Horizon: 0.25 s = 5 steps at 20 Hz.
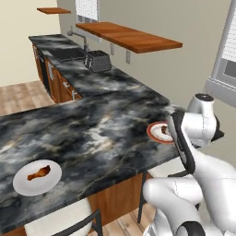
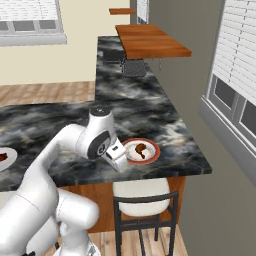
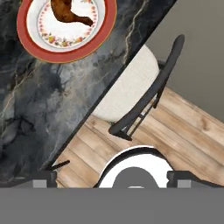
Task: Take the chicken drumsticks from the pan and place one on each plate on the dining counter.
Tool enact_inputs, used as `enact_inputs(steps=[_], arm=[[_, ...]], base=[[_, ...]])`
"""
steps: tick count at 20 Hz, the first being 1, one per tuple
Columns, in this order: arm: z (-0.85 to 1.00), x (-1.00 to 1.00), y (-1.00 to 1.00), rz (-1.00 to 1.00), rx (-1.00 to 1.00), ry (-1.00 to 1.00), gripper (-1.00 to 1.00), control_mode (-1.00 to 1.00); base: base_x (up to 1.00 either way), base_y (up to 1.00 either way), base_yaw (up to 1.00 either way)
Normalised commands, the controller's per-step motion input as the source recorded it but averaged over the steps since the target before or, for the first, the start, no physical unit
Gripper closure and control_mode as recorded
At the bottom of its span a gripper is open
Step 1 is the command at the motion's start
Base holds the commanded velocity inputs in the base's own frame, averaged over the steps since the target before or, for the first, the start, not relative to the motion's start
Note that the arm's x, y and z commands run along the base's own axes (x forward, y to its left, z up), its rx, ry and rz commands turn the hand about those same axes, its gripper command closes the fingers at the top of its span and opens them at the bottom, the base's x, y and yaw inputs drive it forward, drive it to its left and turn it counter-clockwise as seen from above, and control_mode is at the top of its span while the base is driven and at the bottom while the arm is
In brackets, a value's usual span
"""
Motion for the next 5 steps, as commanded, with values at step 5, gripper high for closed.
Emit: enact_inputs(steps=[5], arm=[[0.38,-0.87,0.21,0.16,-0.19,-0.2,-1.0,-1.0]], base=[[0.0,0.0,0.0]])
